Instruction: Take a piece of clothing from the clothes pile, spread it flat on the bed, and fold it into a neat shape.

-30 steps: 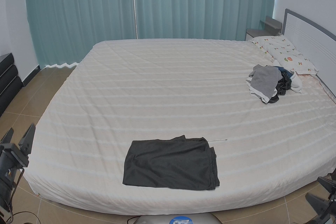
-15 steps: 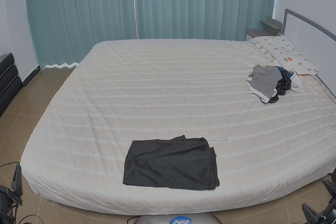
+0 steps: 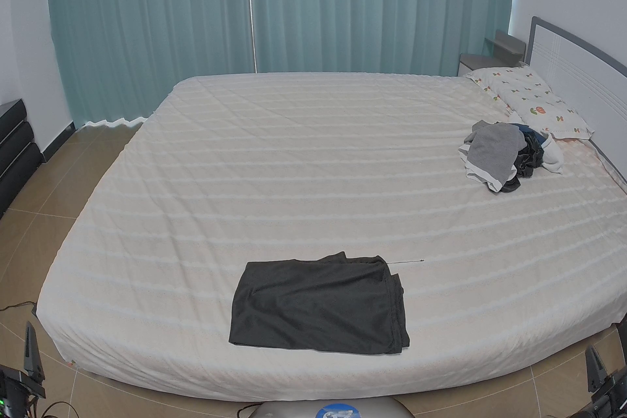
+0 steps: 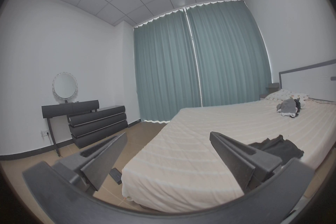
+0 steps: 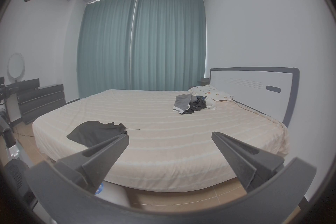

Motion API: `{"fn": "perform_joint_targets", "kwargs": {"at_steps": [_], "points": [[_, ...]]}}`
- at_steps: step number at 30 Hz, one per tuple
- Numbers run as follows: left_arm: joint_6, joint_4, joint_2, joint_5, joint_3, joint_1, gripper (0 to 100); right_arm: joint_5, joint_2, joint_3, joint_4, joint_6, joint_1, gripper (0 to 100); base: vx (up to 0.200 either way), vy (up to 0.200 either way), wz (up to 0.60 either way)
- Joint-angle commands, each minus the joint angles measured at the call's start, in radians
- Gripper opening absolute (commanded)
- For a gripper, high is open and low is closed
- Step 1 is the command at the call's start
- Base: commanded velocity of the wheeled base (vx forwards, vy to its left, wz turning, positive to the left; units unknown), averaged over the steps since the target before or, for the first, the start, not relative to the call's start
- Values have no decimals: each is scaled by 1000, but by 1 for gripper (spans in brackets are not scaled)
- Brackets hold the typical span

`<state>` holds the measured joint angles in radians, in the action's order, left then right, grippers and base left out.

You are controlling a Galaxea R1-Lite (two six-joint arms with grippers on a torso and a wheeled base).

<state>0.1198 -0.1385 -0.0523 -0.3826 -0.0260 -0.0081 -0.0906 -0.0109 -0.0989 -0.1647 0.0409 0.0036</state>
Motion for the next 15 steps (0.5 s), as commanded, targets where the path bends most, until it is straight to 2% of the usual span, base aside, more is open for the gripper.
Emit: {"fn": "perform_joint_targets", "kwargs": {"at_steps": [1,4,7,9,10,12,13,15], "points": [[-5,42,37,19,24,10,100,-27,11,1,1,16,-1,100,0,0,0],[-11,77,37,25,26,10,100,-31,11,1,2,24,-1,100,0,0,0],[-14,82,37,110,26,10,100,-38,11,2,2,-19,-1,100,0,0,0],[-14,82,37,110,26,10,100,-38,11,2,2,-19,-1,100,0,0,0],[-42,86,37,205,24,10,100,-24,11,8,5,-19,-4,100,0,0,0],[-66,86,37,251,24,10,100,-21,11,19,22,-18,-4,100,0,0,0],[-108,86,37,317,24,10,100,-1,11,39,79,-12,-4,100,0,0,0],[-127,86,37,353,24,10,100,42,11,53,117,-10,-4,100,0,0,0]]}}
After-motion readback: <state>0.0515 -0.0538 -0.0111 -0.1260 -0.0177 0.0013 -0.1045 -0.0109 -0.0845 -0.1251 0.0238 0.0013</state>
